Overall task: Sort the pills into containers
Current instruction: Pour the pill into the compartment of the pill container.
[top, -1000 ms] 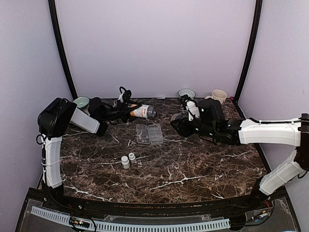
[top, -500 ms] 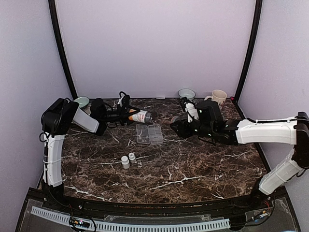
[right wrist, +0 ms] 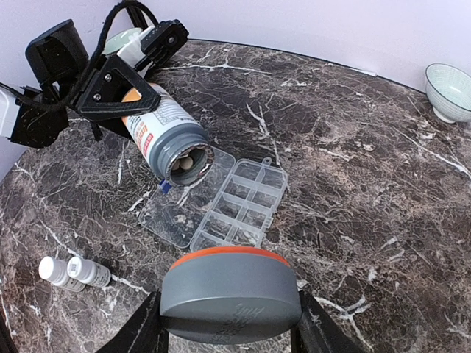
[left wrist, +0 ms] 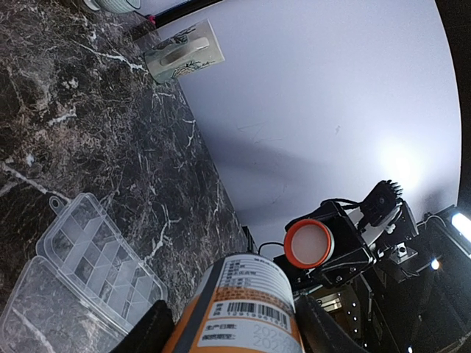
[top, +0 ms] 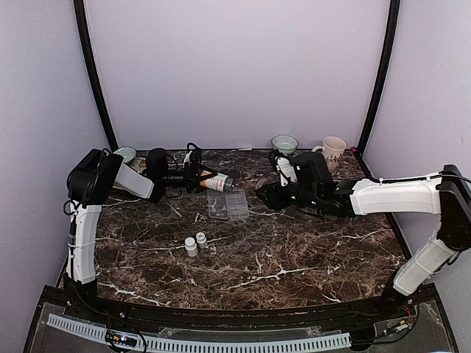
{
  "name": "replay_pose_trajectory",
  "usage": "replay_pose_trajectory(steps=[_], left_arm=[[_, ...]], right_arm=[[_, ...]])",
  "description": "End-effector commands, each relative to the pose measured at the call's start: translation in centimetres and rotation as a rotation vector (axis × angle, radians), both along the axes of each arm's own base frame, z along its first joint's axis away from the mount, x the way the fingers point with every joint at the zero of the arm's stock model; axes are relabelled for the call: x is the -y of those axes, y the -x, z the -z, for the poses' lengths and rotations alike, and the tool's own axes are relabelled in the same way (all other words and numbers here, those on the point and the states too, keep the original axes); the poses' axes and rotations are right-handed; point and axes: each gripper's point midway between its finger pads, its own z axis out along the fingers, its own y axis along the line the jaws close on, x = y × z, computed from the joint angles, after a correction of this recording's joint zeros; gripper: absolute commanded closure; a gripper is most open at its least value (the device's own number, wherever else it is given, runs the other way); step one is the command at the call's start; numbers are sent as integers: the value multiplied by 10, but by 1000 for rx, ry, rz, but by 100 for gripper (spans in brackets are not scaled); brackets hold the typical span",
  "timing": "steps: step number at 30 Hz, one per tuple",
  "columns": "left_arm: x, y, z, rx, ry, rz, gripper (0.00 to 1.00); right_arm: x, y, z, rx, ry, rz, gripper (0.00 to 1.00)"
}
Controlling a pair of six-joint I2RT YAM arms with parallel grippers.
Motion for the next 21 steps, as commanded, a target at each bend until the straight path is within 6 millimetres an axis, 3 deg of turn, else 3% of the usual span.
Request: replay_pose_trajectory(steps=[1, 9, 21], left_arm=[[0, -7, 2, 56, -28, 7, 100], [1, -13, 18, 64, -84, 10, 100], [2, -22, 25, 89, -136, 1, 100]], right_arm=[[-7, -8, -13, 28, -37, -10, 60], [-5, -9, -11, 20, -35, -9, 60], [-3, -11, -8, 15, -29, -13, 60]])
